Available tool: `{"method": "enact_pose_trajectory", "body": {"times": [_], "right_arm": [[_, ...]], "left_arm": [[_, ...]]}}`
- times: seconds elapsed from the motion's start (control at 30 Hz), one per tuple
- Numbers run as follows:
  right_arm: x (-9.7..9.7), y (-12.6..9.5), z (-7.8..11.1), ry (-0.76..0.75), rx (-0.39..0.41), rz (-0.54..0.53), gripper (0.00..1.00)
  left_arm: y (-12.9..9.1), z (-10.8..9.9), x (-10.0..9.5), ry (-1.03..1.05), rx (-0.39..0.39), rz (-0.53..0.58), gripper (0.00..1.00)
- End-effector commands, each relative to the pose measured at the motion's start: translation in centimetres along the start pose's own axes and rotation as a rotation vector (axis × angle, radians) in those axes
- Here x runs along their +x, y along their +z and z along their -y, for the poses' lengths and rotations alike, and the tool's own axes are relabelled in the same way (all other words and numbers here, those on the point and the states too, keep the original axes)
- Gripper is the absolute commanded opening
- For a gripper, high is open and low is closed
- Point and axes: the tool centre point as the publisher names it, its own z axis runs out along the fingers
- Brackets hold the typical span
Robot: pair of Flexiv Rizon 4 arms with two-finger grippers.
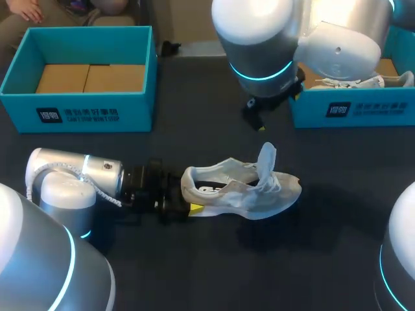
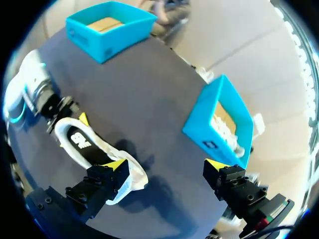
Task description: Take the shoe out of the shoebox, open the shoe tongue, remove and reinsert the insole, then place the shoe into the shoebox
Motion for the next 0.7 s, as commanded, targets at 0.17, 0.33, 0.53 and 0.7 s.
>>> {"method": "enact_pose_trajectory", "body": {"times": [0.17,0.33,0.53,0.7], "right_arm": [[1.6,-2.3,-1.3,-0.508,-0.183,-0.115,1.00],[2.8,-2.6,-1.3,-0.711,-0.226,-0.158,1.00],[4.7,-2.5,-1.0,-0.878,-0.222,-0.195,0.65],[6.2,-1.8,-0.4,-0.919,-0.217,-0.228,0.00]], "left_arm": [[-0.1,-0.2,0.0,-0.001,-0.002,-0.001,0.00],[-0.1,-0.2,0.0,-0.001,-0.002,-0.001,0.00],[-0.1,-0.2,0.0,-0.001,-0.002,-0.001,0.00],[-0.1,-0.2,0.0,-0.001,-0.002,-0.001,0.00]]}}
